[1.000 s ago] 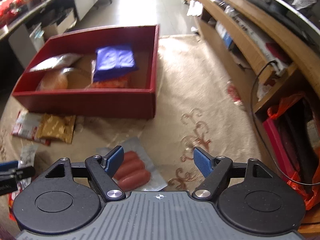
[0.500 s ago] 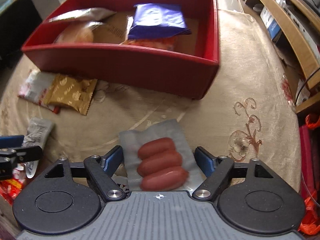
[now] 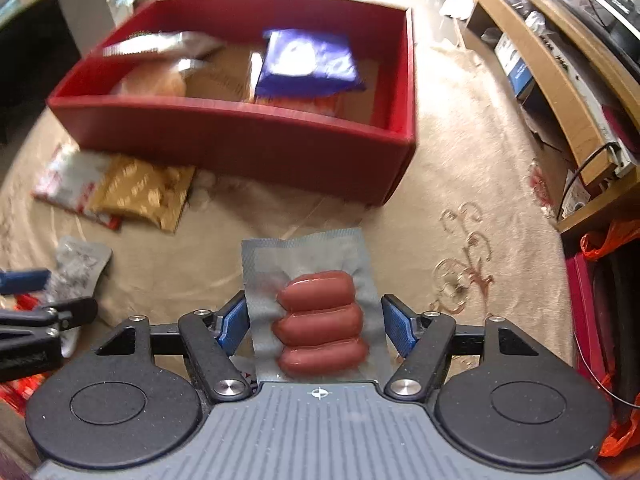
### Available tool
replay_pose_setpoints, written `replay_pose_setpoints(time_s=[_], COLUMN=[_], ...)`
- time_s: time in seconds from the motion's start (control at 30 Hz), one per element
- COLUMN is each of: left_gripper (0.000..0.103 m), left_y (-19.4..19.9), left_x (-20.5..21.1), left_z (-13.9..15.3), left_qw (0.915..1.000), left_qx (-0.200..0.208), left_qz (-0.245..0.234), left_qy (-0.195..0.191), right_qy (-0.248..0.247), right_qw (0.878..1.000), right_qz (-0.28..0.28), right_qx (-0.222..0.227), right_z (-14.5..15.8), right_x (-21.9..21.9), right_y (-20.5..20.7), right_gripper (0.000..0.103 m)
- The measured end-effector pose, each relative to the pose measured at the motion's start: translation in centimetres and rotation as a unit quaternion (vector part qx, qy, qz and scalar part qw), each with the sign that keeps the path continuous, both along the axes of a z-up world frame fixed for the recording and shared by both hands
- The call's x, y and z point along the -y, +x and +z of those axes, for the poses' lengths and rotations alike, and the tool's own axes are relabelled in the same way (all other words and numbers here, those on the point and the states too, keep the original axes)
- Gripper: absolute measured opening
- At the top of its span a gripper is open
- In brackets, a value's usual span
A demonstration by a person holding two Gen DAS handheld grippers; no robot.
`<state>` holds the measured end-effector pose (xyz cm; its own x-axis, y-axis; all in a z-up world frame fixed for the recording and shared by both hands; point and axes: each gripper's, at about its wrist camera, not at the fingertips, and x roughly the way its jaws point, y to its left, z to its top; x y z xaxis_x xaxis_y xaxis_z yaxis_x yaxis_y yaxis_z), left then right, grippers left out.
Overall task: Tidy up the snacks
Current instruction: 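Carry the silver wrapper and sausage pack over the red box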
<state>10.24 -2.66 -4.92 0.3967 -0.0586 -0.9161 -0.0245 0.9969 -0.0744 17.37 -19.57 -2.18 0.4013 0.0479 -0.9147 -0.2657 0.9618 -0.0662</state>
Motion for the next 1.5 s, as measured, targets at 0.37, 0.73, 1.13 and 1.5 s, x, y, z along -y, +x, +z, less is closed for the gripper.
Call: replay_pose_setpoints(time_s=[0.37,0.73,1.13,1.5], left_gripper=[0.042,0.042,0.042,0.042], left_y=[-0.6,-1.0,-1.0,-1.1], left_x=[-0.3,-1.2,-1.5,-2.2], left_z=[1.1,2.8,3.6,5.3], left_qw=[0.9998,0.999,0.9981,0.9959], left_qx=[0.018,0.041,0.053,0.082], left_qz=[-0.002,0.005,0.015,0.023], left_qy=[-0.002,-0.017,-0.026,-0.03], right_qy=[0.025,0.02,0.016,0.005], right_qw=[1.0,0.999,0.999,0.998], right_qz=[-0.003,0.019,0.033,0.024], right_qx=[0.018,0.035,0.036,0.053], right_z=[1.6,2.7,2.7,3.3], right_x=[0.4,-1.8,-3.9,-5.3], right_y=[-0.9,-1.3,-1.8,-2.7], right_gripper=[0.075,0.075,0.075,0.075])
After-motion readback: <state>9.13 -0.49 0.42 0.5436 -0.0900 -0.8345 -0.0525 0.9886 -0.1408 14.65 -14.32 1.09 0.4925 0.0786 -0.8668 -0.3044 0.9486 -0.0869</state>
